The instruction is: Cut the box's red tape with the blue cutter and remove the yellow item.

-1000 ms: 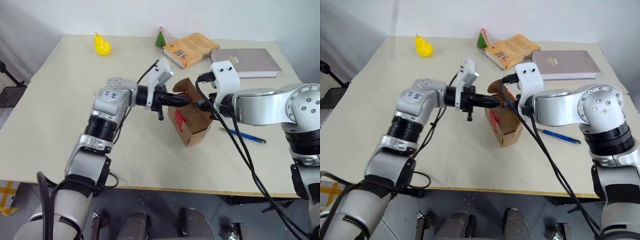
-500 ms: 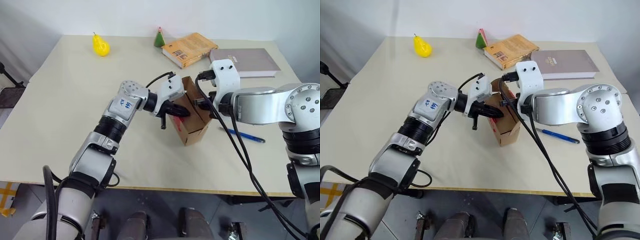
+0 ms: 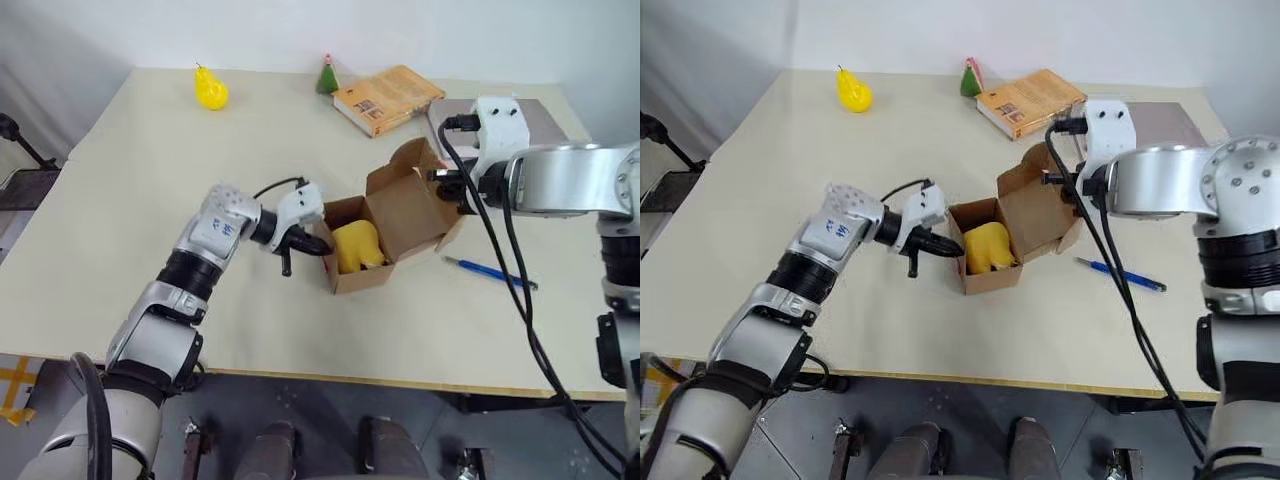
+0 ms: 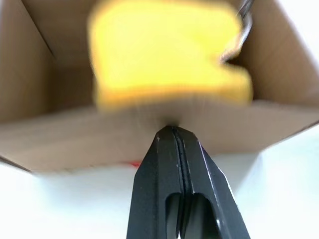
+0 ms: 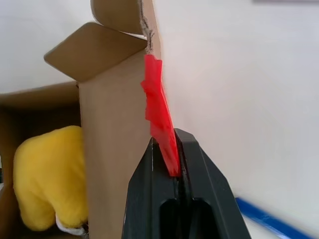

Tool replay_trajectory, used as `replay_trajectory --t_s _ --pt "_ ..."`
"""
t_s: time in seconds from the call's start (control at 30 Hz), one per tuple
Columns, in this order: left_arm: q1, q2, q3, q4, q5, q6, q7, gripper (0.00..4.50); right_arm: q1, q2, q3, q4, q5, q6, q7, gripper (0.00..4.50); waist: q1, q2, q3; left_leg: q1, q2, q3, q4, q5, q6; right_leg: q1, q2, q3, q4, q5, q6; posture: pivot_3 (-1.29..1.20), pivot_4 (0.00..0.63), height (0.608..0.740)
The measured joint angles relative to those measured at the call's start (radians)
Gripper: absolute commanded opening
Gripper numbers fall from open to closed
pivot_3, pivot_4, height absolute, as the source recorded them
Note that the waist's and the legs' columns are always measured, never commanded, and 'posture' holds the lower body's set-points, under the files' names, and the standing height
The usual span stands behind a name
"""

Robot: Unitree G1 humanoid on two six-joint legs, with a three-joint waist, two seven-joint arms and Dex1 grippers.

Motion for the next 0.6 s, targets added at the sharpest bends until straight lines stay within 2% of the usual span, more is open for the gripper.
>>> replay_trajectory --t_s 0.23,0.47,0.57,0.6 --pt "0.000 -0.018 0.017 0.000 0.005 -0.002 0.041 0.00 0.145 0.021 -0.029 -0.003 -0.003 -0.011 -0.016 0.02 0.007 0.000 0.000 -0.001 -0.002 0.001 -0.001 0.000 0.001 -0.002 -0.001 -0.008 0.000 0.000 0.000 0.00 0.150 0.740" --pt "0.029 -0.016 0.030 -0.001 0.004 -0.015 0.047 0.00 0.276 -0.028 -0.039 -0.166 -0.037 -0.037 0.068 0.02 0.007 0.000 0.000 -0.001 -0.002 0.001 -0.001 0.000 0.001 -0.001 -0.001 -0.010 0.000 0.000 0.000 0.00 0.150 0.740" --pt "0.029 -0.018 0.028 0.000 0.004 -0.032 0.041 0.53 0.324 -0.074 -0.055 -0.248 -0.135 -0.034 0.199 0.60 0.009 0.000 0.000 -0.002 -0.002 0.001 -0.001 0.000 0.001 -0.001 -0.001 -0.010 0.000 0.000 0.000 0.00 0.150 0.740" --pt "0.029 -0.014 0.028 0.002 0.004 -0.031 0.034 0.86 0.345 -0.095 -0.064 -0.272 -0.163 -0.028 0.250 0.95 0.009 0.000 0.000 -0.002 -0.002 0.001 -0.001 0.000 0.001 -0.001 -0.001 -0.010 0.000 0.000 0.000 0.00 0.150 0.740"
